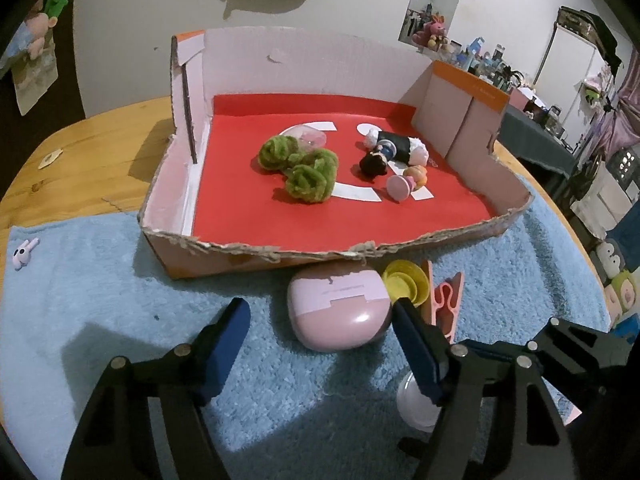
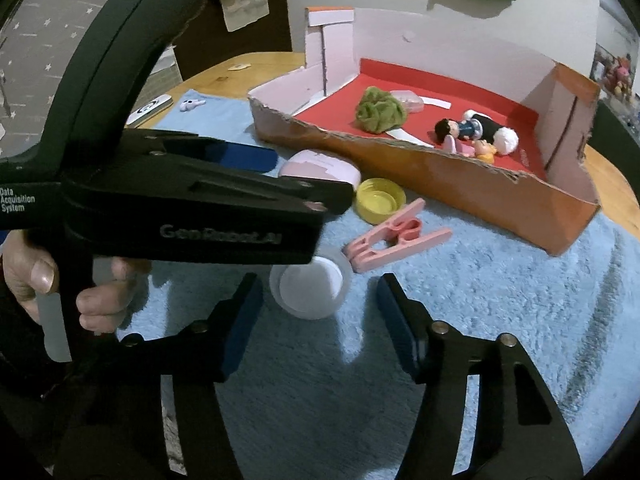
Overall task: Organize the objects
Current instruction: 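Grasp the clear round lid with the right tool while the left tool grasps the pink round case, then carry the lid with the right tool while the left tool carries the pink case toward the red box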
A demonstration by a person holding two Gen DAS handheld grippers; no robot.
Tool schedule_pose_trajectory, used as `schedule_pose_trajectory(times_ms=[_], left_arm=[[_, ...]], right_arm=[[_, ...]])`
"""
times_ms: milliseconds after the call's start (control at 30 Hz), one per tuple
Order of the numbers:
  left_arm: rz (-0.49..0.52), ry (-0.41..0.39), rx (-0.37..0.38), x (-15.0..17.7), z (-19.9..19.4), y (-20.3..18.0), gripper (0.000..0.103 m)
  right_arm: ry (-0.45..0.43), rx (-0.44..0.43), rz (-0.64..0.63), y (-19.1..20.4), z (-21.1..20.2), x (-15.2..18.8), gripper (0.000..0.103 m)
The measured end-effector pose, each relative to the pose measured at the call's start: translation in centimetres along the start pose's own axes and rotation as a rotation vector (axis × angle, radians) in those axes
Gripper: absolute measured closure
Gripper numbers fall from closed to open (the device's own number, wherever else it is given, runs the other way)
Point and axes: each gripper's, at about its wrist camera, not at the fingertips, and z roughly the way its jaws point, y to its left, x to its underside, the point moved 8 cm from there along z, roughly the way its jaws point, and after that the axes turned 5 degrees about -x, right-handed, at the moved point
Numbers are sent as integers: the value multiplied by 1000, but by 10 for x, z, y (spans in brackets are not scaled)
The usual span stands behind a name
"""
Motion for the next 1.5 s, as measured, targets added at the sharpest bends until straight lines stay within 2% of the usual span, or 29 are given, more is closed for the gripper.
schedule_pose_trajectory(times_ms=[200,333,900,1500], left_arm=[[9,-10,-11,-1,2,-2,33],[19,-14,1,0,1,-7,46],[-12,-17,28,18,-14,1,46],[-44,-28,84,36,-31,2,46]], right_arm=[[-20,37,-31,2,3,-3,64],[-23,47,-44,4,3,-2,64],[-41,47,95,-28,-18,12,64],[-68,-7,152,-30,-28,9,64]])
